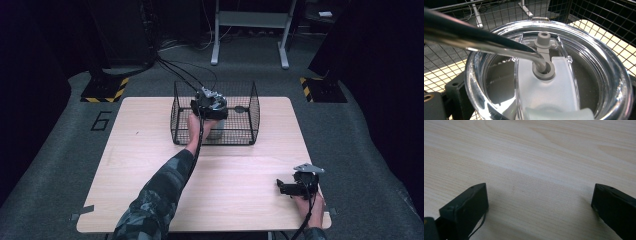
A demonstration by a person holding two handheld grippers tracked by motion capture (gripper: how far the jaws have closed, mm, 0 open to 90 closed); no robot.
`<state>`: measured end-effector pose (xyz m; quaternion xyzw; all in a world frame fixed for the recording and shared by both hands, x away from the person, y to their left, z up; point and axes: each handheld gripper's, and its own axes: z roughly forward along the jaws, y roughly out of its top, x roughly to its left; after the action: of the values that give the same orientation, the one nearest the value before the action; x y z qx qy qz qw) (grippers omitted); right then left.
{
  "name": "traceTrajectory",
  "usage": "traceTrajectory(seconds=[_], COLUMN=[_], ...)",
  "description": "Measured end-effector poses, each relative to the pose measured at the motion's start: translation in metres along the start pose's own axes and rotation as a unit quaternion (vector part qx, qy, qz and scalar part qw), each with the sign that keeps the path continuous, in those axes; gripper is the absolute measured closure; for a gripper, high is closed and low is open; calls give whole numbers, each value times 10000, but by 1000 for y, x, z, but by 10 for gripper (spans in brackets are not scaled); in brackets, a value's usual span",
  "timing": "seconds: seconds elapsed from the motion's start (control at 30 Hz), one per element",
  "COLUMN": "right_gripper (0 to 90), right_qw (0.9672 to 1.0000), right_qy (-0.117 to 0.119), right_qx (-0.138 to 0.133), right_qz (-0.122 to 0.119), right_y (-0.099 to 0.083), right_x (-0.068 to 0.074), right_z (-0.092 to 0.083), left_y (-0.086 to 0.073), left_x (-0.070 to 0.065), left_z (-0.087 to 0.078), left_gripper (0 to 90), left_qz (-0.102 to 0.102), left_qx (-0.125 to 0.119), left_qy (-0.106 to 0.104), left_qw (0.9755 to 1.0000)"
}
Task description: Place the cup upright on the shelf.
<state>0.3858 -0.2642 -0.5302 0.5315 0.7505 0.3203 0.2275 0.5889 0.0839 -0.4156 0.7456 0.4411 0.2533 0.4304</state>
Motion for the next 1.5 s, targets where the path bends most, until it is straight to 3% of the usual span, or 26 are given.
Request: traceTrajectory(seconds=[0.57, 0.87, 1.07, 1.2, 1.5], right_gripper=[5, 5, 5, 5, 5], right_qw=[10000, 10000, 10000, 10000, 10000], right_qy=[2, 1, 1, 0, -3], right_qx=[-1, -2, -3, -1, -2], right_qz=[-3, -2, 1, 0, 4], right_y=[0, 0, 0, 0, 0], right_x=[0, 0, 0, 0, 0], right_z=[0, 0, 0, 0, 0], left_y=[-1, 2, 2, -5, -39], left_x=[2, 2, 4, 3, 13], left_z=[-13, -34, -63, -88, -148], left_gripper=[0, 3, 13, 16, 14], left_qz=[-9, 83, 90, 201, 400], left_qx=[-57, 174, 104, 36, -97], left_qy=[-120, -205, -397, -478, -502], left_qw=[9999, 9996, 9991, 9986, 9979])
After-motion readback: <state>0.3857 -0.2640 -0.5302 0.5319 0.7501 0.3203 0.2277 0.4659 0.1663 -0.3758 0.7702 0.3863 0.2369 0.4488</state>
